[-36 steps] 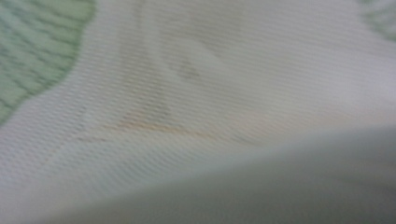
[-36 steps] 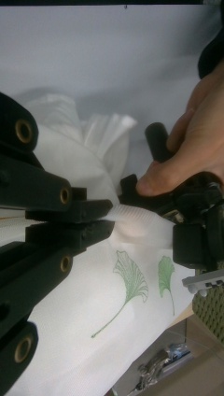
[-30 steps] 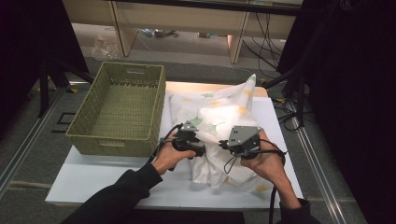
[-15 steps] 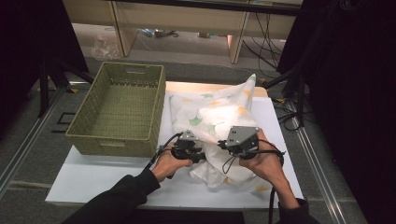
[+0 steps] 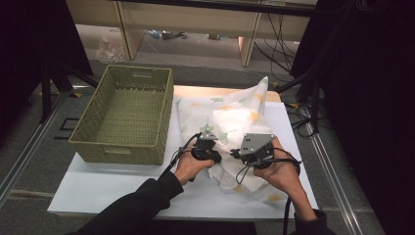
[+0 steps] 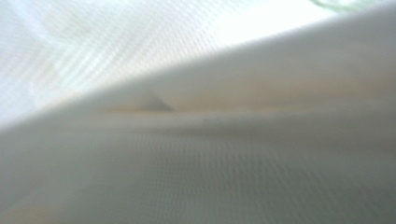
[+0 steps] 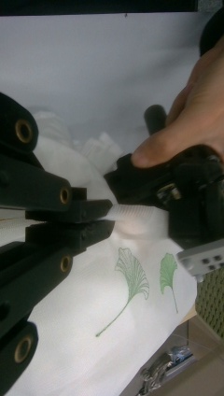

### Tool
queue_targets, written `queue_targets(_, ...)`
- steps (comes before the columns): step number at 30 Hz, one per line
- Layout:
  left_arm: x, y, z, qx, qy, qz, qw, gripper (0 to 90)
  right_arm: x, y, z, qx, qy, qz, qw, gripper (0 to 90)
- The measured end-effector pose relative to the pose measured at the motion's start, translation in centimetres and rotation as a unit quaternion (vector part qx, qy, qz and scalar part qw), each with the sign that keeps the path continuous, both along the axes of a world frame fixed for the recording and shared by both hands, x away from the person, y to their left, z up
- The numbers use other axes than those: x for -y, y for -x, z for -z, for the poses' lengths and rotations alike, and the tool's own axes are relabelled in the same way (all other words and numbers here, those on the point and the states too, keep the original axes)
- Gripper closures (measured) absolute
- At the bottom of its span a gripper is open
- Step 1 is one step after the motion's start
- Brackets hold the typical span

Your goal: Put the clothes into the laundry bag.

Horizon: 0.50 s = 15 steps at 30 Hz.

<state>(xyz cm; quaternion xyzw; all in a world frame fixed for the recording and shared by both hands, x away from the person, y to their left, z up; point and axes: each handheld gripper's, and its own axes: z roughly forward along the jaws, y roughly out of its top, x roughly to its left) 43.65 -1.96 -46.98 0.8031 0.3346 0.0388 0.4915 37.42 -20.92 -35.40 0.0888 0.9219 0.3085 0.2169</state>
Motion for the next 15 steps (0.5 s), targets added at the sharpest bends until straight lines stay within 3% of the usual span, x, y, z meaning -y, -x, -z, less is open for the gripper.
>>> queue_targets(2,-1.0,0.5,-0.3,0.001,-0.017,0.003,0.9999,52.6,-0.1,0.0,0.3,0.001,-0.005,0.008,1.0,90.0)
queue_targets(5,-2.6,1.3,-0.5,0.006,-0.033,-0.015,0.9993,41.1,-0.2,0.0,0.2,-0.011,-0.009,0.013,0.9998,90.0)
queue_targets(7,-3.6,1.4,-0.5,0.017,-0.046,-0.036,0.9982,34.2,-0.1,-0.2,0.1,0.001,-0.003,0.005,1.0,90.0)
queue_targets(10,-4.9,1.1,-0.4,0.016,-0.049,-0.044,0.9977,32.1,-0.1,0.2,0.1,-0.011,-0.011,0.021,0.9997,90.0)
queue_targets(11,-4.9,1.0,-0.3,0.007,-0.043,-0.048,0.9979,31.9,-0.1,0.1,0.1,-0.01,-0.011,0.022,0.9997,90.0)
queue_targets(13,-4.7,0.9,0.0,0.011,-0.04,-0.046,0.9981,33.1,-0.1,0.0,0.1,-0.008,-0.01,0.021,0.9997,90.0)
queue_targets(15,-4.4,0.6,0.3,0.021,-0.06,-0.043,0.997,31.2,0.0,-0.2,0.1,-0.001,-0.005,0.014,0.9999,90.0)
